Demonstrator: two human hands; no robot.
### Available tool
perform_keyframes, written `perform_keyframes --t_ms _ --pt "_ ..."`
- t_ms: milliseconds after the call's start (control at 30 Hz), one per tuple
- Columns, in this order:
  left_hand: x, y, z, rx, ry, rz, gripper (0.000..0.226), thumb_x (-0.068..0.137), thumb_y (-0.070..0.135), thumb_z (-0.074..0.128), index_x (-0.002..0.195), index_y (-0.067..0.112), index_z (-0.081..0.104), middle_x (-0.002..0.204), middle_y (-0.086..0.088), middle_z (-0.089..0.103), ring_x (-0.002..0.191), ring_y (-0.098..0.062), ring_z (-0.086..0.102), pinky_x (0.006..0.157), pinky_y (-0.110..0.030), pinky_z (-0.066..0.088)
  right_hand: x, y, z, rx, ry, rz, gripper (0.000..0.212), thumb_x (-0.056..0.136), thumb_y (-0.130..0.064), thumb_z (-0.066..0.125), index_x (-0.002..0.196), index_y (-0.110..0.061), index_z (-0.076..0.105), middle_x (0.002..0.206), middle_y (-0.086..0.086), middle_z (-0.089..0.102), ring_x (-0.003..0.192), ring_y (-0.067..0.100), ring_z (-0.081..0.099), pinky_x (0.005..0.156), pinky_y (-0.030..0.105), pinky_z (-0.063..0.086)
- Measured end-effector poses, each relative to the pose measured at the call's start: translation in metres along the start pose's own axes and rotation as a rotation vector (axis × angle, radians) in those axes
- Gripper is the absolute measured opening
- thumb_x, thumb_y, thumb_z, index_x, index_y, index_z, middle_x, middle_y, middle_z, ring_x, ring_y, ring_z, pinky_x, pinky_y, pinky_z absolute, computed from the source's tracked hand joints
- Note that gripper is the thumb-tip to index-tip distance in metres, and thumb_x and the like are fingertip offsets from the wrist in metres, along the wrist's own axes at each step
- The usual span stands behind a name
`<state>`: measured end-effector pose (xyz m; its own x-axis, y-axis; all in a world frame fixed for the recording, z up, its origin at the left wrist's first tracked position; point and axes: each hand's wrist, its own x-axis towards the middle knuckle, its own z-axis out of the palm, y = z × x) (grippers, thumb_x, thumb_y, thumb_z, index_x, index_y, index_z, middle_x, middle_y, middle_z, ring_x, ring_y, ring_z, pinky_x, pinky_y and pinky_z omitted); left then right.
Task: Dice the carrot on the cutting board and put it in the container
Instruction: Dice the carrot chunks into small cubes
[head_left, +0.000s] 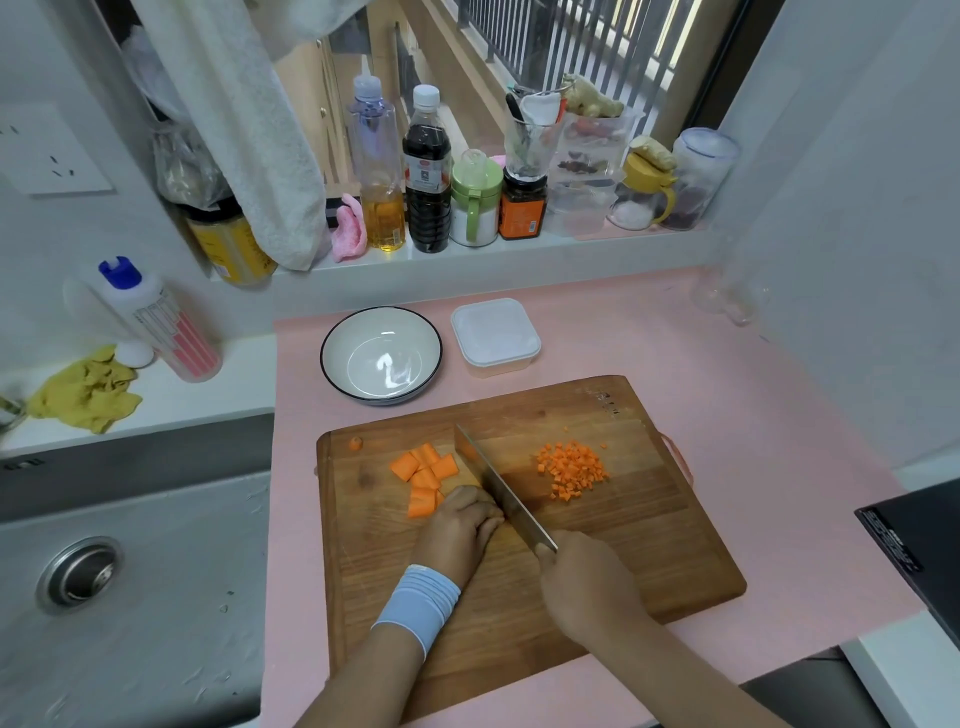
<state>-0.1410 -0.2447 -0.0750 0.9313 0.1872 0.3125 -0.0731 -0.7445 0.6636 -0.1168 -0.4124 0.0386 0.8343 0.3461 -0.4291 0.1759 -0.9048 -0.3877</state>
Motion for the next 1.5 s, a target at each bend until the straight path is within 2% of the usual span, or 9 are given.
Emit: perform_keyframes --t_ms 433,600,767,1033,1100,1167,1300,1400,1500 --pt "0.01 -0.002 0.0 0.005 -0.015 -0.024 0.009 0.078 0.008 0.078 0.08 0.015 0.073 0.085 0.004 0.063 0.087 0.0 0.05 0.088 -0.002 0.031 0.026 0.017 -0.023 0.139 -0.1 0.018 0.032 0.104 -0.037 0.045 0.078 -0.024 0.06 0.075 -0.003 0.065 0.068 0.015 0.062 0.057 0.03 0.043" --pt "0.033 0.017 0.019 -0.018 -0.036 -0.11 0.008 0.08 0.01 0.077 0.08 0.016 0.072 0.088 0.005 0.061 0.087 -0.008 0.055 0.086 -0.004 0.035 0.037 0.043 -0.05 0.112 -0.024 0.006 0.031 0.105 -0.037 0.043 0.081 -0.027 0.06 0.078 -0.005 0.065 0.072 0.013 0.063 0.06 0.03 0.045" --pt "0.055 0.047 0.032 0.006 -0.157 -0.088 0.008 0.088 0.023 0.068 0.092 0.017 0.07 0.095 0.005 0.06 0.09 -0.008 0.055 0.085 -0.023 0.047 0.047 0.068 -0.074 0.022 0.036 -0.038 0.028 0.104 -0.041 0.044 0.097 -0.024 0.065 0.08 -0.01 0.061 0.073 0.009 0.06 0.063 0.026 0.048" --pt "0.087 0.068 -0.036 0.091 0.625 -0.303 0.02 0.082 0.02 0.04 0.069 0.011 0.051 0.068 0.0 0.047 0.069 -0.018 0.04 0.065 -0.029 0.031 0.059 0.087 -0.11 -0.341 0.228 -0.346 0.022 0.098 -0.028 0.05 0.11 -0.035 0.067 0.081 -0.009 0.063 0.072 0.012 0.056 0.053 0.02 0.03" --pt "0.103 0.074 -0.046 0.087 0.524 -0.324 0.015 0.08 0.021 0.041 0.068 0.015 0.05 0.067 0.002 0.048 0.07 -0.02 0.042 0.064 -0.029 0.031 0.063 0.089 -0.114 -0.389 0.195 -0.418 0.028 0.094 -0.016 0.053 0.109 -0.036 0.065 0.082 -0.012 0.061 0.071 0.009 0.046 0.048 0.018 0.016" --pt "0.117 0.082 -0.041 -0.002 0.183 -0.4 0.016 0.077 0.025 0.043 0.07 0.016 0.054 0.071 -0.001 0.057 0.074 -0.023 0.052 0.068 -0.029 0.039 0.069 0.091 -0.115 -0.39 0.2 -0.468 0.025 0.08 -0.009 0.064 0.09 -0.032 0.066 0.069 -0.014 0.048 0.064 0.007 0.04 0.045 0.019 0.013" --pt "0.128 0.101 -0.006 0.061 -0.397 -0.5 0.017 0.081 0.026 0.047 0.076 0.022 0.063 0.087 0.002 0.069 0.087 -0.019 0.062 0.084 -0.032 0.05 0.082 0.102 -0.107 -0.456 0.227 -0.512 0.031 0.058 -0.007 0.071 0.068 -0.029 0.053 0.05 -0.01 0.035 0.046 0.011 0.036 0.04 0.029 0.031" --pt "0.127 0.115 0.01 0.027 -0.459 -0.516 0.026 0.082 0.011 0.047 0.075 0.03 0.065 0.09 0.013 0.065 0.091 -0.014 0.061 0.086 -0.026 0.047 0.08 0.1 -0.113 -0.42 0.211 -0.627 0.043 0.05 -0.007 0.076 0.061 -0.03 0.042 0.047 -0.01 0.041 0.04 0.01 0.042 0.035 0.026 0.027" --pt "0.127 0.117 0.015 0.046 -0.462 -0.545 0.034 0.083 0.005 0.044 0.085 0.028 0.068 0.096 0.012 0.062 0.09 -0.01 0.057 0.083 -0.021 0.044 0.078 0.101 -0.115 -0.449 0.17 -0.663 0.026 0.068 -0.01 0.073 0.072 -0.031 0.059 0.06 -0.009 0.057 0.053 0.013 0.055 0.044 0.027 0.031"
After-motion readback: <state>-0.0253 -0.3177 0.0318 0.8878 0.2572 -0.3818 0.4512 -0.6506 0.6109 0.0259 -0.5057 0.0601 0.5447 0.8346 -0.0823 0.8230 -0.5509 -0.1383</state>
